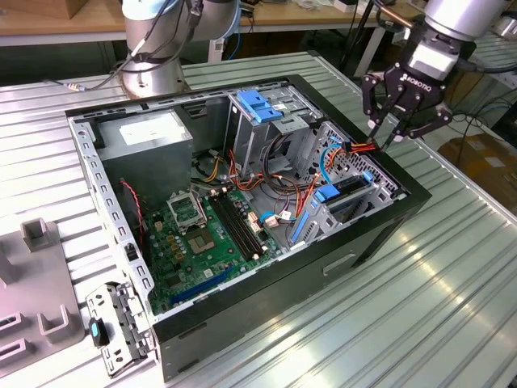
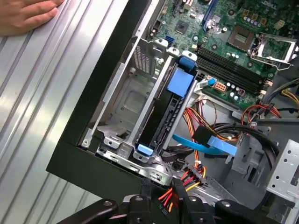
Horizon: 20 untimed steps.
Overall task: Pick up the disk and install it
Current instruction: 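Insert the first disk wire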
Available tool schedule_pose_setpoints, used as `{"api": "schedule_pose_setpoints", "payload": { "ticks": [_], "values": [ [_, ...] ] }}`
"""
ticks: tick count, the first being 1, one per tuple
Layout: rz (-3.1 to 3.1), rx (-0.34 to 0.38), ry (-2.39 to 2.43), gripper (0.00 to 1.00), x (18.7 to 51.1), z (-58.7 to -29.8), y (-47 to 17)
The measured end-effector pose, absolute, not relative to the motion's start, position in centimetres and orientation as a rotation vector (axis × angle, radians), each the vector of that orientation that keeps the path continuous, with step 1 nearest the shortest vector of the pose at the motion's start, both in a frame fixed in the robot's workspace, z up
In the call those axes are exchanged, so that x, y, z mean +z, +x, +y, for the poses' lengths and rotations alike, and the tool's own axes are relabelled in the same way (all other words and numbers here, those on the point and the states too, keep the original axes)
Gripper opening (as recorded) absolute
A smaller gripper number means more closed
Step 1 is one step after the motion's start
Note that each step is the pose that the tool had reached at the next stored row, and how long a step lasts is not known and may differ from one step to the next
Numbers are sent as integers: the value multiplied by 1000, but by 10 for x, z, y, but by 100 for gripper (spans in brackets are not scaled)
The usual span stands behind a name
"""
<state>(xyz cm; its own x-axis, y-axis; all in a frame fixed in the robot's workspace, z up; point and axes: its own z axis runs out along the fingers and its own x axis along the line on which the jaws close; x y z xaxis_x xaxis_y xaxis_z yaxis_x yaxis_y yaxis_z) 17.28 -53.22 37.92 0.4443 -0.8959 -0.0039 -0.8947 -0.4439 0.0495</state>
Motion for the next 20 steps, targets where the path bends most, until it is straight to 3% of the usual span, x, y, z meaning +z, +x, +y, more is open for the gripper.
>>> {"api": "schedule_pose_setpoints", "payload": {
  "ticks": [20],
  "values": [
    [-1361, -41, 2787, 32, 375, -531, 183]
  ]
}}
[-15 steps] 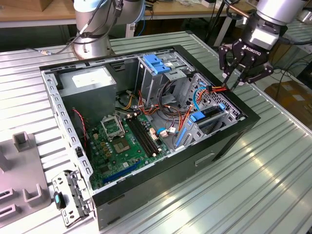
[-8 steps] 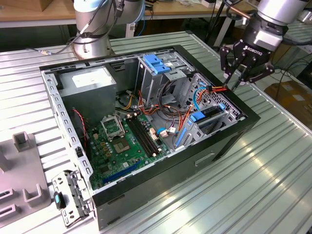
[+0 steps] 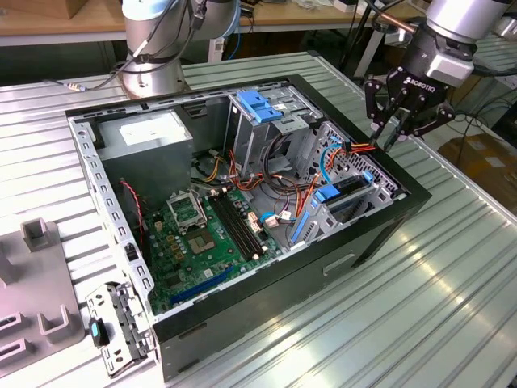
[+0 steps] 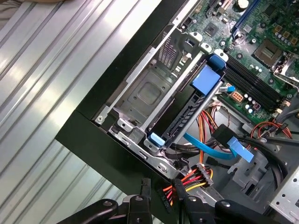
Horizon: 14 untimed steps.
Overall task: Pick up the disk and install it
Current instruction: 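Insert the first disk wire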
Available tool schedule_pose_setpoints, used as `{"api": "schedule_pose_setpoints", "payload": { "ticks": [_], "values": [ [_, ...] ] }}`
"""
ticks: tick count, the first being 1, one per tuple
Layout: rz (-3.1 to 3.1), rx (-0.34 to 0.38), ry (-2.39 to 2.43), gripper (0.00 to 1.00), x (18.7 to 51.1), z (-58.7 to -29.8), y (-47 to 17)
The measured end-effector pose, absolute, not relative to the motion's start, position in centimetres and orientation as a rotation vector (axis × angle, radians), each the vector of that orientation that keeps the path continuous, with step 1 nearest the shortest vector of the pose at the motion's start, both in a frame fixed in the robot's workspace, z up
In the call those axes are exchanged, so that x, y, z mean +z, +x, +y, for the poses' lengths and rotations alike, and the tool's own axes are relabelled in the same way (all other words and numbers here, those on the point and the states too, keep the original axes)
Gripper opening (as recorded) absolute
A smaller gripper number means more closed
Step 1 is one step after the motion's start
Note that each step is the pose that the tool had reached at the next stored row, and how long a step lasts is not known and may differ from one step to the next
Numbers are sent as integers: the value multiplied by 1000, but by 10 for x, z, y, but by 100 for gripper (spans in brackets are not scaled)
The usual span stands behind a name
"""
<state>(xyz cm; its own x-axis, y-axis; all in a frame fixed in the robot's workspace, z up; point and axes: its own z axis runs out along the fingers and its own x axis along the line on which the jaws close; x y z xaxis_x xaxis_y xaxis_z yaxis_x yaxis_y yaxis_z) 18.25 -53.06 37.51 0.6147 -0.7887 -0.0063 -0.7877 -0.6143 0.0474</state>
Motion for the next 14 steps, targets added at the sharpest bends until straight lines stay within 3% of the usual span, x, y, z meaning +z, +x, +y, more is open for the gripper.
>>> {"api": "schedule_pose_setpoints", "payload": {
  "ticks": [14],
  "values": [
    [-1297, -32, 2820, 32, 375, -528, 182]
  ]
}}
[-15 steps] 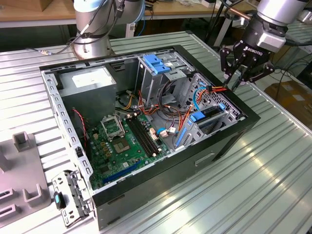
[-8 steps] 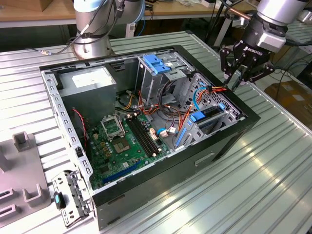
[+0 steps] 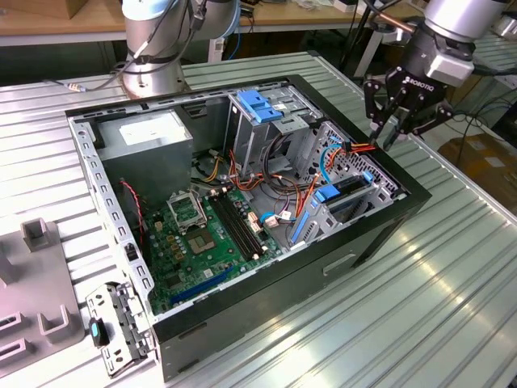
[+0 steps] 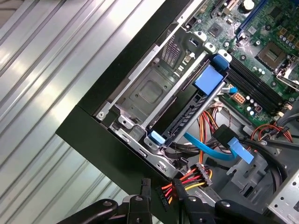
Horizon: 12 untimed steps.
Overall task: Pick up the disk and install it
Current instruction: 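Insert the first disk wire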
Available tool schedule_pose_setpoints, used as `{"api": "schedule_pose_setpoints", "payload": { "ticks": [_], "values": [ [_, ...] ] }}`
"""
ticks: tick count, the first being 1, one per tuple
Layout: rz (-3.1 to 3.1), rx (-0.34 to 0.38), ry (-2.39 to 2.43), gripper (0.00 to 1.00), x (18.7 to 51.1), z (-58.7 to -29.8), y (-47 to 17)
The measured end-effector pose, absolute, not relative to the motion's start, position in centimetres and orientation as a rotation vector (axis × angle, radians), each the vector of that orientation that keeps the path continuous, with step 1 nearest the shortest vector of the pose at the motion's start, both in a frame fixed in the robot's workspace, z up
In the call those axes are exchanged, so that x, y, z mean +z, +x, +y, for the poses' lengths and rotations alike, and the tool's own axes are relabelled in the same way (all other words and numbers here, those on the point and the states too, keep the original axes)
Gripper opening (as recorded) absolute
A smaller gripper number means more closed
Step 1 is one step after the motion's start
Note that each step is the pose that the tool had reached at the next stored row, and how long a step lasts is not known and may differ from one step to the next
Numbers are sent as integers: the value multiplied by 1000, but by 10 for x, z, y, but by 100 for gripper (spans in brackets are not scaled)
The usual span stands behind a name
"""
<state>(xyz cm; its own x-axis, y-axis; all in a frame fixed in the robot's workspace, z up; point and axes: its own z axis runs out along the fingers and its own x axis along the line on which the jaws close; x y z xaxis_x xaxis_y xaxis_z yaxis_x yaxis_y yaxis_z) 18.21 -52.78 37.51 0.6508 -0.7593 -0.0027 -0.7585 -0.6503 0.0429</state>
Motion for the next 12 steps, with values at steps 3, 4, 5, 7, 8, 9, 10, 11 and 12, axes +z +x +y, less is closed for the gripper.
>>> {"api": "schedule_pose_setpoints", "payload": {
  "ticks": [3, 4, 5, 7, 8, 9, 10, 11, 12],
  "values": [
    [-1245, -24, 2845, 32, 375, -527, 182],
    [-1233, -20, 2851, 32, 375, -527, 182],
    [-1221, -15, 2858, 32, 375, -527, 182],
    [-1200, -9, 2868, 32, 374, -526, 182],
    [-1183, -9, 2877, 32, 373, -526, 182],
    [-1171, -11, 2884, 32, 373, -526, 182],
    [-1157, -12, 2893, 32, 373, -526, 182],
    [-1137, -14, 2904, 32, 372, -526, 182],
    [-1109, -15, 2917, 32, 372, -526, 182]
  ]
}}
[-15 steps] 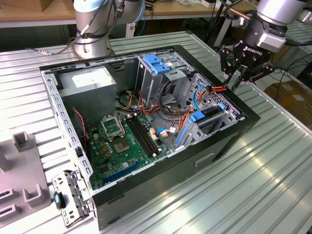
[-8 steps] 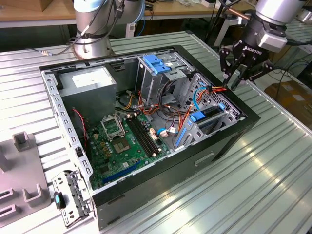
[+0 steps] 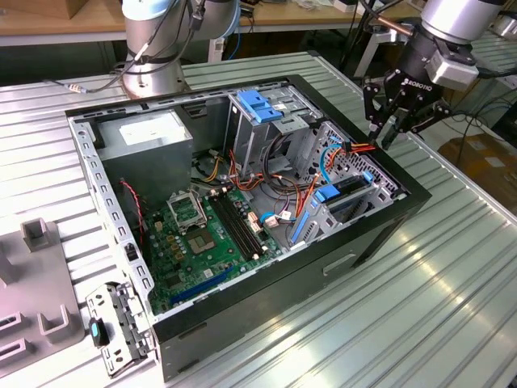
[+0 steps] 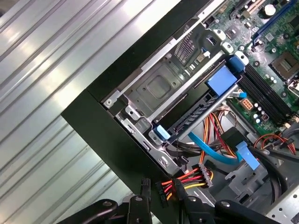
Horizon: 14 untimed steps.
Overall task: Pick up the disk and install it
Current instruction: 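Insert the first disk wire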
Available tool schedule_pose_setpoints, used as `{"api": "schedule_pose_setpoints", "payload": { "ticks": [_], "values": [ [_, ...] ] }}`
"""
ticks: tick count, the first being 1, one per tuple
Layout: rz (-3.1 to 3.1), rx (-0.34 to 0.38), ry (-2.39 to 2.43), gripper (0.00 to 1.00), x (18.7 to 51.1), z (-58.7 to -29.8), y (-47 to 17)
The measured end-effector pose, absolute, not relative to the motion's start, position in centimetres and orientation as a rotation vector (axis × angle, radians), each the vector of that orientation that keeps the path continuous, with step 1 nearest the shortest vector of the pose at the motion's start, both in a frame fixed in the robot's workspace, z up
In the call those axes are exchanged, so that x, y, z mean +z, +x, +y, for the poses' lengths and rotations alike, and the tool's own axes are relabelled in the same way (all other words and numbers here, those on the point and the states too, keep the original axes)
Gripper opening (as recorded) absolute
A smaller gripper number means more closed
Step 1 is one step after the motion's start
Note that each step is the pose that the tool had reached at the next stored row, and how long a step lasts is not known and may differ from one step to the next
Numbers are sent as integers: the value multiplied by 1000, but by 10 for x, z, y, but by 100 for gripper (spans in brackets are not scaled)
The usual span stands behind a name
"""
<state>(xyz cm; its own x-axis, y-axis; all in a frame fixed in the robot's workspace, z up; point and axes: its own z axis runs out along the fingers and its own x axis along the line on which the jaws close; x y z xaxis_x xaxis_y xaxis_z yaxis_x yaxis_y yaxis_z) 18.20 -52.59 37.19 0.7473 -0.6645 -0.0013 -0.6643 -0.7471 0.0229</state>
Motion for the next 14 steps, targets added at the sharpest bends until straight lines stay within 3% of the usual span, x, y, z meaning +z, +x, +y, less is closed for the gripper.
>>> {"api": "schedule_pose_setpoints", "payload": {
  "ticks": [14],
  "values": [
    [-783, -8, 3024, 32, 366, -524, 182]
  ]
}}
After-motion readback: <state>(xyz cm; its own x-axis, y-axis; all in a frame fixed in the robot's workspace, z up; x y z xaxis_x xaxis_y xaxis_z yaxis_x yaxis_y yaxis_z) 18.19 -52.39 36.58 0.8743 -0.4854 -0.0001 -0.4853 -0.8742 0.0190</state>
